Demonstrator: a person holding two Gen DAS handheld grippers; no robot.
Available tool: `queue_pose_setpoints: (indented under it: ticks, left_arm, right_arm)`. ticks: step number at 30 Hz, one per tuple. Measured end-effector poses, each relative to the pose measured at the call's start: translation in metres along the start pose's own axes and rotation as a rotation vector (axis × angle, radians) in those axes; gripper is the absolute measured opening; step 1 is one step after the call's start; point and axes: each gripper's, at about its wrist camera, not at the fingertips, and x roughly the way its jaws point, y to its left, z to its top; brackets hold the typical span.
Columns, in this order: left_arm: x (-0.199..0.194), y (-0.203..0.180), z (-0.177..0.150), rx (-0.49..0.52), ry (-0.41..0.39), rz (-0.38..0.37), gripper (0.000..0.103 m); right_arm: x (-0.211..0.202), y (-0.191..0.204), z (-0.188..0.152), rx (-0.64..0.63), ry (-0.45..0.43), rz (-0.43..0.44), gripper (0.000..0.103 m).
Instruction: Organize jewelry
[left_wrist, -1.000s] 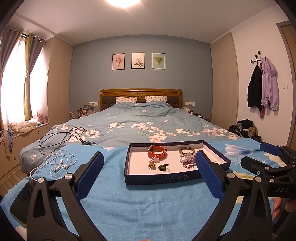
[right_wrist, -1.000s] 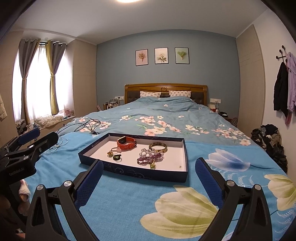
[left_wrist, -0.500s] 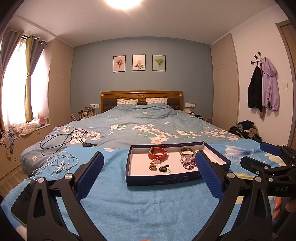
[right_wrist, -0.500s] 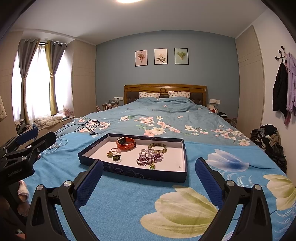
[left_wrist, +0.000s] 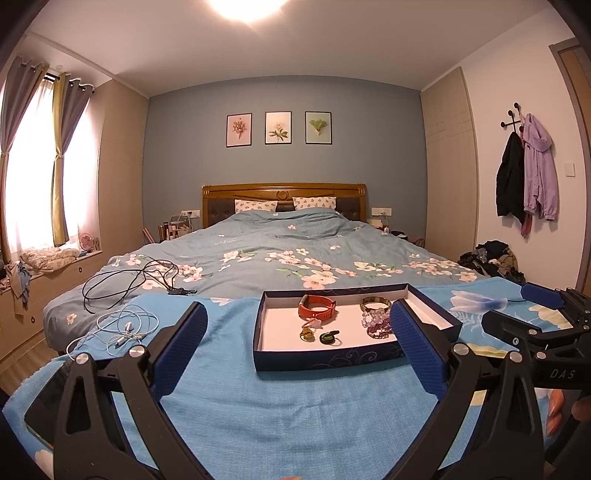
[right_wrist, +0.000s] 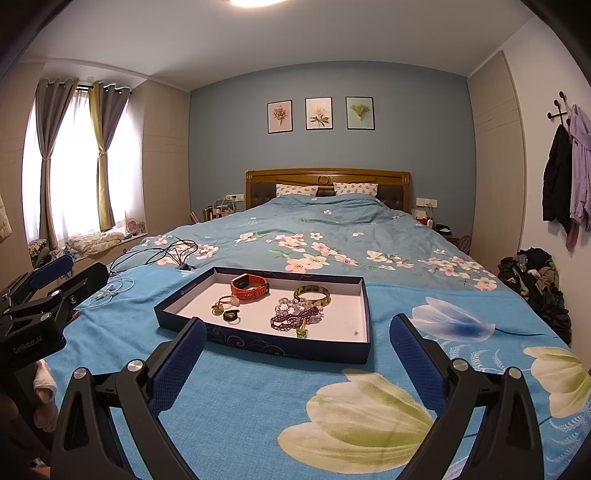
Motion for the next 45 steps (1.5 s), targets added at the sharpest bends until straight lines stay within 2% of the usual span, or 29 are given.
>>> queue_pose_setpoints:
  ticks: [45]
  left_arm:
    - [-0.0034, -0.0009, -0.0016, 0.002, -0.010, 0.009, 0.097]
  right_arm:
    - [-0.0041, 0.0000, 0.0019, -0.002, -0.001, -0.002, 0.096]
